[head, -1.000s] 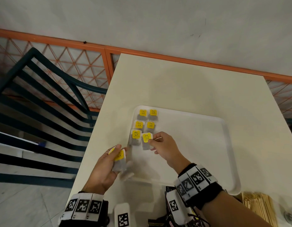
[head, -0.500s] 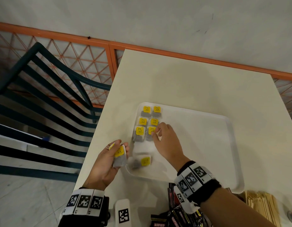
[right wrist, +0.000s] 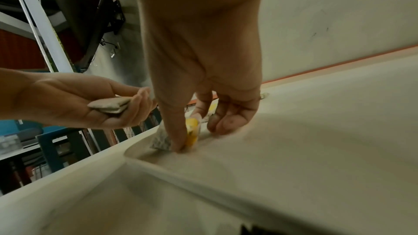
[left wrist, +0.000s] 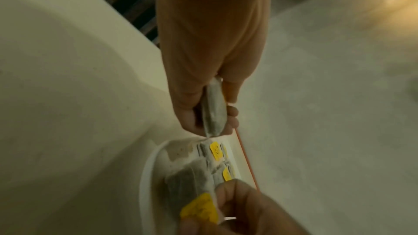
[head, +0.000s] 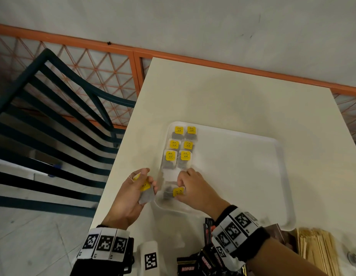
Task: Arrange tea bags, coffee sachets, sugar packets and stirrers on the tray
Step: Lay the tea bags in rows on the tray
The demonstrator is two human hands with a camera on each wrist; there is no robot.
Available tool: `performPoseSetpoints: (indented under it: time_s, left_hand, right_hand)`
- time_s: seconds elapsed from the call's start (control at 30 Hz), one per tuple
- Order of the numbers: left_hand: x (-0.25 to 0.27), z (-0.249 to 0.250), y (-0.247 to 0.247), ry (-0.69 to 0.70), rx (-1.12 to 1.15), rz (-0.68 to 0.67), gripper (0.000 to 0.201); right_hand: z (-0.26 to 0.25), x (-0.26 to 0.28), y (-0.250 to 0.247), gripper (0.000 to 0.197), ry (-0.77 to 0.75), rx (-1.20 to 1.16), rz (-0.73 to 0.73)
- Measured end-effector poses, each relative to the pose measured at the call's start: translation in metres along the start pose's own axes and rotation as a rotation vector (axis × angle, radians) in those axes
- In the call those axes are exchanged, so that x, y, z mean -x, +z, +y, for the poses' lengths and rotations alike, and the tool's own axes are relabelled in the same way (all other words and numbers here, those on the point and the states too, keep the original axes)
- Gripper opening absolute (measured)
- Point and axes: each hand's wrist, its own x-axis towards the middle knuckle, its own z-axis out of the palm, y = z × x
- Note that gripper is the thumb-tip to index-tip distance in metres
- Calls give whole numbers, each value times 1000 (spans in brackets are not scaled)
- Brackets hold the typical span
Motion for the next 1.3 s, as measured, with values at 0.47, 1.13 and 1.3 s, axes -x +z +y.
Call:
performPoseSetpoints:
  time_s: [0.47,1.13,1.3]
  left_hand:
    - [7,-9,4,189,-770,-70,14]
    - [-4,2,-6,-73,-42,38,13]
    - [0,8,1,-79,117,-18,20]
  right_hand:
    - [-6,-4,-11,21,41,-746,97]
    - [-15,-42,-2,35,168,-403,281]
    - [-25,-23,-1,17,100,-394,304]
